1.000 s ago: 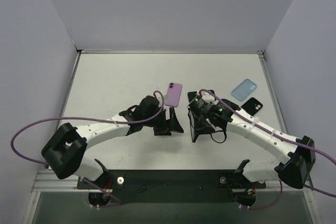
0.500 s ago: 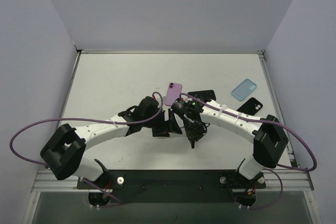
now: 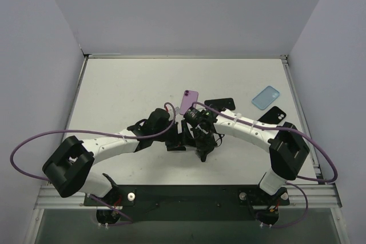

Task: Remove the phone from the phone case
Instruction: Remove the phone case from the phone, then place the phone case at the center of the board, then place the phone at the center of the board, then reset both arms

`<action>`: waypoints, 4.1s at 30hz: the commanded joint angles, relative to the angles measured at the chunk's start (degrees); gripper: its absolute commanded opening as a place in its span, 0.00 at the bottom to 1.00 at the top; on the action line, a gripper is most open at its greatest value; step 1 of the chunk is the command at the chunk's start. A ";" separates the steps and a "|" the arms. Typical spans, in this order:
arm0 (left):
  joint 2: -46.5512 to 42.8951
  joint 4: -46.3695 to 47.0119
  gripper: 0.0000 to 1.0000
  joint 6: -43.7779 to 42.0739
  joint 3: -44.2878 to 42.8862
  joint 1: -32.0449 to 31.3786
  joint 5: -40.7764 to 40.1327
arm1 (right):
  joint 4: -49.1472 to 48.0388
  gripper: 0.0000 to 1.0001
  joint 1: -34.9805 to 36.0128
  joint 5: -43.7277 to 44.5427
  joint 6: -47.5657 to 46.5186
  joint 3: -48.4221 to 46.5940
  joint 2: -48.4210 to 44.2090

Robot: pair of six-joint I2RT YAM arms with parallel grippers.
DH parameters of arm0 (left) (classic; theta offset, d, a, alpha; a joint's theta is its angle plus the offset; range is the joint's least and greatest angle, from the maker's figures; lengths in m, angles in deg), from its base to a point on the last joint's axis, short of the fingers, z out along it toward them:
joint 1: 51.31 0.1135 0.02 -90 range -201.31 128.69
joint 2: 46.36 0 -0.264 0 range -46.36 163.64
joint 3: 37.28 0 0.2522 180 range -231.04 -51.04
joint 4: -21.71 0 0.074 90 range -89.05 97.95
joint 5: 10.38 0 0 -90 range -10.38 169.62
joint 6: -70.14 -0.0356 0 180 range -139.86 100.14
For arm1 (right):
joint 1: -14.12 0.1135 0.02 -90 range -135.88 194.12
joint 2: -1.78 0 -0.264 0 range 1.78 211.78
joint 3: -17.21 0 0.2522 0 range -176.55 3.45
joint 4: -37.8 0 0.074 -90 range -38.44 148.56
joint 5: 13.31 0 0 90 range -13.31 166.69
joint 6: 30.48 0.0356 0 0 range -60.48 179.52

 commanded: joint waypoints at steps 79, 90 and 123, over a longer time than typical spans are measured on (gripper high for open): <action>-0.52 -9.04 0.00 -13.66 -3.67 35.89 16.02 | -21.71 0.00 -44.11 -13.00 1.47 18.60 -29.46; 7.22 -4.03 0.00 -13.31 -1.57 38.71 16.20 | -23.15 0.46 -54.23 -11.61 0.59 33.63 -30.59; -33.99 -41.99 0.94 -24.74 -2.18 38.35 6.71 | 5.77 0.76 -53.88 13.54 -0.82 20.02 -59.70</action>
